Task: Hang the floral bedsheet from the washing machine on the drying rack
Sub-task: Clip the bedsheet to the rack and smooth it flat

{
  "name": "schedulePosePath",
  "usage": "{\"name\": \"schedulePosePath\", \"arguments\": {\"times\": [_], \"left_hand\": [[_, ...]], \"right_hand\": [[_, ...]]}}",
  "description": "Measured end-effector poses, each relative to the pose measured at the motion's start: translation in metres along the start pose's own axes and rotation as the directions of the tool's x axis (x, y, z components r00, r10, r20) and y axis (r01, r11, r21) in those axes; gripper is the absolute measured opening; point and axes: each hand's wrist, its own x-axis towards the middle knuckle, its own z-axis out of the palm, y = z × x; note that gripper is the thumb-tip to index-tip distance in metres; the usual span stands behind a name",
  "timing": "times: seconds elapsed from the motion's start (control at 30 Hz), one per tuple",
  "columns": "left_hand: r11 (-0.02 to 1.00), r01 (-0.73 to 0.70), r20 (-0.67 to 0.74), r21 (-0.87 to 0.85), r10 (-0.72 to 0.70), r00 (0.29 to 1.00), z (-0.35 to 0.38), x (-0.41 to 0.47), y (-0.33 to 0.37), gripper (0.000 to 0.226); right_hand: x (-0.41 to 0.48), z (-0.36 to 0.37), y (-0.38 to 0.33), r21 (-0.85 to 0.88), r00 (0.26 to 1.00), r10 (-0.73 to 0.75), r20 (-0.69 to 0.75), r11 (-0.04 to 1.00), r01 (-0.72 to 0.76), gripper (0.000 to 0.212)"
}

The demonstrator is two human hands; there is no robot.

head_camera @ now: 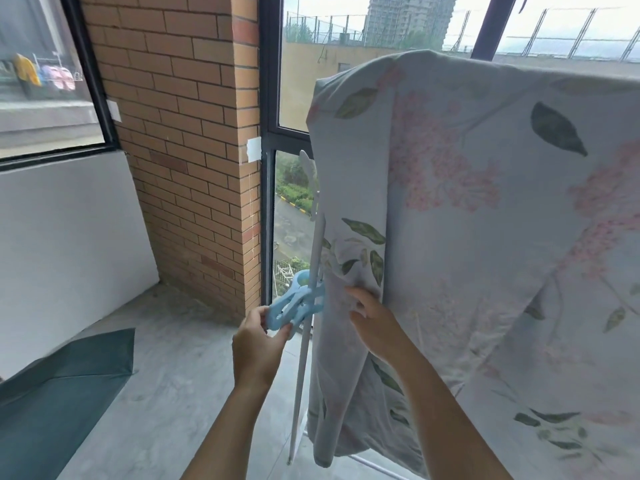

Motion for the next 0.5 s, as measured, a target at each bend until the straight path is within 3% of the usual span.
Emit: {"name": "schedulePosePath", "arguments": {"times": [0.2, 0.33, 0.5], "left_hand": [[0.999, -0.018, -0.015, -0.029, 0.018, 1.0, -0.048, 0.018, 0.0, 0.032], [0.995, -0.082, -0.069, -0.065, 0.078, 0.995, -0.093, 0.033, 0.012, 0.044], [0.929, -0.368, -0.064, 0.027, 0.369, 0.927, -0.138, 0.074, 0.088, 0.072]], "right_hand": [[-0.002, 0.002, -0.027, 0.044, 0.999, -0.047, -0.005, 0.998, 0.047, 0.044], [-0.008, 0.001, -0.046, 0.051, 0.996, -0.093, -0.005, 0.994, 0.093, 0.04], [-0.014, -0.03, -0.101, 0.131, 0.945, -0.284, -0.163, 0.943, 0.306, 0.031]]}}
